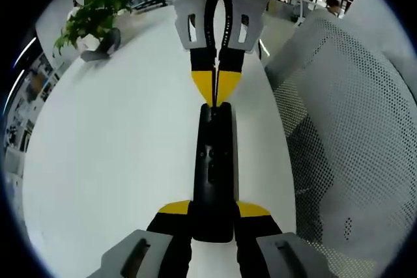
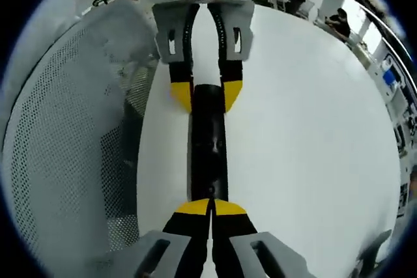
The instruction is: Press the specified remote control buttons in sequence, fully releasing each button before pressing the next.
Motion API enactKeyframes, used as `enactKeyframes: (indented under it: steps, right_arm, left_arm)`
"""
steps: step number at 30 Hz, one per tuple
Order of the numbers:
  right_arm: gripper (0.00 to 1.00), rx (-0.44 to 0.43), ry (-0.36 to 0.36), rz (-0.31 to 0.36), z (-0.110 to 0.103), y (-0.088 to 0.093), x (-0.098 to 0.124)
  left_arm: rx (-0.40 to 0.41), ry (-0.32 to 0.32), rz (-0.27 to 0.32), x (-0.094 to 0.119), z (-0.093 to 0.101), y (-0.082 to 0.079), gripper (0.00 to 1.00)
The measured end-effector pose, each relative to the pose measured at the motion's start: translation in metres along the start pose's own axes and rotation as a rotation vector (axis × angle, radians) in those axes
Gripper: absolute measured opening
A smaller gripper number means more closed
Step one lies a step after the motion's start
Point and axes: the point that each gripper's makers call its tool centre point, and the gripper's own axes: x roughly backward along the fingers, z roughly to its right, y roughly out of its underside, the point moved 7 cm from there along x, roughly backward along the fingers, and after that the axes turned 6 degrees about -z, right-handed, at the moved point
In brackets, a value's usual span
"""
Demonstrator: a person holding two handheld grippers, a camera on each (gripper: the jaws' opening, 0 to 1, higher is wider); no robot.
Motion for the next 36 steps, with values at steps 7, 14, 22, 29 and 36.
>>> enactKeyframes:
  steps: [7, 14, 22, 29, 36]
  right_arm:
    - [0.0, -0.076, -0.011, -0.024, 0.002, -0.001, -0.001]
    - [0.0, -0.15, 0.03, 0.138, -0.003, 0.009, 0.001]
    - [0.0, -0.14, 0.069, 0.186, -0.007, -0.001, 0.002]
    - [0.0, -0.106, 0.071, 0.162, -0.007, -0.001, -0.002]
    - [0.0, -0.125, 0.083, 0.131, -0.006, -0.004, -0.003]
  left_arm:
    - [0.013, -0.006, 0.035, 0.0, 0.001, 0.003, 0.24]
    - [0.018, -0.007, 0.04, -0.001, 0.001, 0.002, 0.24]
    - [0.019, -0.008, 0.03, -0.001, 0.002, 0.002, 0.24]
    - [0.021, -0.007, 0.037, -0.001, 0.002, 0.002, 0.24]
    - [0.016, -0.005, 0.036, -0.001, 0.002, 0.002, 0.24]
